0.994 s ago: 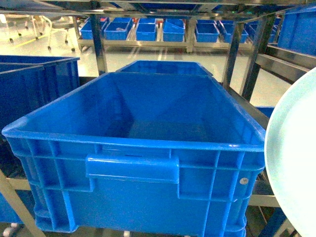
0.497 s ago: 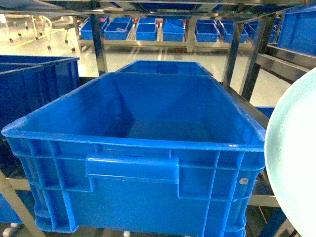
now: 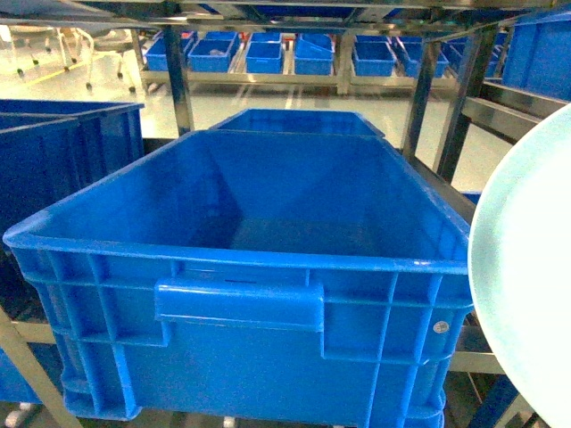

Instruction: Place blue tray on left shelf second layer neatly

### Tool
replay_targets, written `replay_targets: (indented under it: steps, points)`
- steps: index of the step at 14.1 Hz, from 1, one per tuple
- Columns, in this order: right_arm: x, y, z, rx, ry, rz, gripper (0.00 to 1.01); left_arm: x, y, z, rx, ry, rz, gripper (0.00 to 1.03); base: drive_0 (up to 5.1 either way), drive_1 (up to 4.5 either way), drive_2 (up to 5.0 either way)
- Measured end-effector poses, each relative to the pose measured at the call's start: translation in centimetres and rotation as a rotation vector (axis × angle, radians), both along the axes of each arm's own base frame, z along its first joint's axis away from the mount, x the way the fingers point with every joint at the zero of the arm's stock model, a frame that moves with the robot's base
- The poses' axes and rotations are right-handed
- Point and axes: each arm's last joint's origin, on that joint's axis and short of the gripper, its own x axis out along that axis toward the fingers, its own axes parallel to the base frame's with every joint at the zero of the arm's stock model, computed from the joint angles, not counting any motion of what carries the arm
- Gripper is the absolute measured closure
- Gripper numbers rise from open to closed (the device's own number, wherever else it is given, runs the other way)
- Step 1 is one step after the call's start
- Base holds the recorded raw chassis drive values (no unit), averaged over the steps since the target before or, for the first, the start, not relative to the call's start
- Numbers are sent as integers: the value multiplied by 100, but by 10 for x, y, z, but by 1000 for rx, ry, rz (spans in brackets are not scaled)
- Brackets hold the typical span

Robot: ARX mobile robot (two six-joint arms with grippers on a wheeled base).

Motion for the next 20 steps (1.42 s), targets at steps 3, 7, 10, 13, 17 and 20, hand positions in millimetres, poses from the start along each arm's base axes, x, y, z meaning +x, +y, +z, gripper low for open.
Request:
replay_targets:
  steps: [3,7,10,13,17,20]
  points:
    - [3,3,1,1,-11,18,99,0,0,0,0,0,0,5,0,0,0]
    - [13,8,-3,4,4,41,99,0,0,0,0,0,0,5,0,0,0]
    - [22,8,-6,7,20,42,99,0,0,0,0,0,0,5,0,0,0]
    - [27,8,-8,7,37,39,99,0,0,0,0,0,0,5,0,0,0]
    - [87,34,26,71,-9,110,99,0,0,0,0,0,0,5,0,0,0]
    - [122,36,24,72,7,99,99,0,0,0,0,0,0,5,0,0,0]
